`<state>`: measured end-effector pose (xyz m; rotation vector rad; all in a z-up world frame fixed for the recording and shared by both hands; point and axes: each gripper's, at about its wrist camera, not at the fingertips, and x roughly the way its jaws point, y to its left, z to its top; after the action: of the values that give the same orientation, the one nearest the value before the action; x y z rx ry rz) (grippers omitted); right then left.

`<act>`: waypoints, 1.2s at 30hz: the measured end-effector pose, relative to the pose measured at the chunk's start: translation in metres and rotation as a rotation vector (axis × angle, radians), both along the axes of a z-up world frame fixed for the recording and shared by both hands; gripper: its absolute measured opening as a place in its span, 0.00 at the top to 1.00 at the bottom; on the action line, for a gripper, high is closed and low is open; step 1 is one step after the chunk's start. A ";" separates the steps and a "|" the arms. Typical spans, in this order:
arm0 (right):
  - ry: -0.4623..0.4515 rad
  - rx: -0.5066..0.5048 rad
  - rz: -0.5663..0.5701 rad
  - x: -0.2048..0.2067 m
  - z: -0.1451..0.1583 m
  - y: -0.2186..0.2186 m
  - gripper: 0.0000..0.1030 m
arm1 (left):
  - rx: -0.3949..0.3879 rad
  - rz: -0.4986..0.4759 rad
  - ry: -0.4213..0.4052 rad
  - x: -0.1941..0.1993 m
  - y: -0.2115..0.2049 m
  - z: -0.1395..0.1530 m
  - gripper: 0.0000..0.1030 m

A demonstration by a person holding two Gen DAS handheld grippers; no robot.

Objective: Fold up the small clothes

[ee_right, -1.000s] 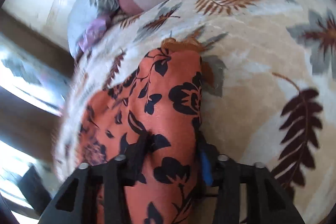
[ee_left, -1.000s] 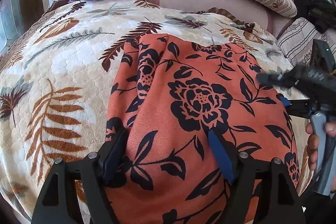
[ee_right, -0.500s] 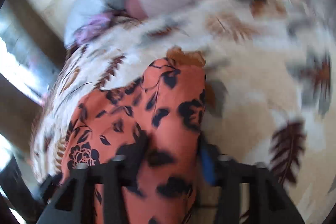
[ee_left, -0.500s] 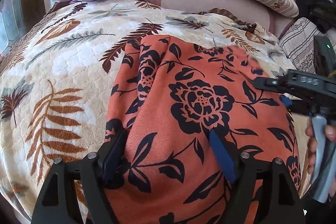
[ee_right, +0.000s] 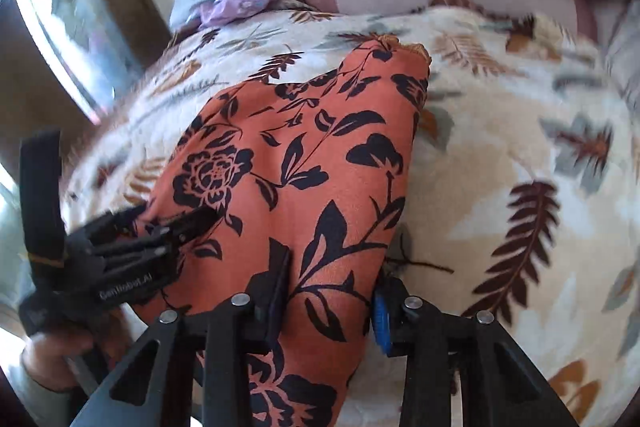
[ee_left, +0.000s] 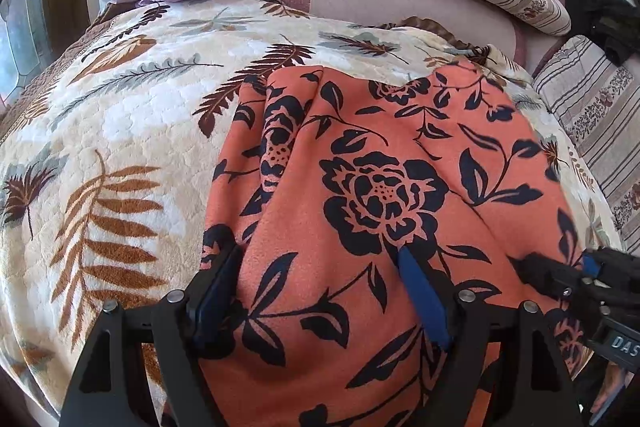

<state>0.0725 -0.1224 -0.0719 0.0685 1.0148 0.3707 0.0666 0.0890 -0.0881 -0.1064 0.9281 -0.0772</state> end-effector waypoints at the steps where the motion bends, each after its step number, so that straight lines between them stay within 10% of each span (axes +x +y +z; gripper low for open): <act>1: 0.043 0.038 -0.038 0.003 -0.009 -0.007 0.53 | 0.009 -0.002 -0.003 -0.001 -0.002 0.000 0.22; 4: 0.129 0.211 -0.143 -0.002 -0.021 -0.033 0.26 | 0.018 0.003 -0.011 -0.003 -0.004 0.000 0.22; 9: 0.135 0.248 -0.075 -0.026 -0.023 -0.028 0.30 | 0.028 0.009 -0.011 -0.002 -0.005 0.000 0.22; 10: 0.132 0.202 -0.037 -0.029 -0.026 -0.022 0.54 | 0.030 0.010 -0.011 -0.002 -0.005 0.000 0.21; 13: 0.085 0.141 -0.023 -0.040 -0.020 -0.018 0.61 | 0.034 0.007 -0.018 -0.003 -0.005 0.000 0.21; 16: 0.079 0.138 -0.028 -0.040 -0.020 -0.018 0.60 | 0.032 0.007 -0.019 -0.004 -0.005 0.000 0.21; 20: 0.126 0.230 -0.069 -0.045 -0.028 -0.030 0.30 | 0.029 0.010 -0.025 -0.005 -0.005 0.000 0.21; 26: 0.088 0.293 -0.125 -0.063 -0.009 -0.052 0.30 | 0.020 0.016 -0.038 -0.010 -0.004 0.002 0.21; 32: -0.043 0.444 -0.081 -0.055 0.040 -0.051 0.25 | -0.286 0.103 -0.171 -0.046 0.045 0.042 0.22; 36: 0.026 0.547 -0.046 -0.029 0.018 -0.033 0.21 | -0.472 0.163 0.044 -0.059 0.076 0.012 0.22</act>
<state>0.0437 -0.1557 -0.0541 0.5886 0.9120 0.5983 0.0073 0.1652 -0.0756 -0.6226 0.9282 -0.1424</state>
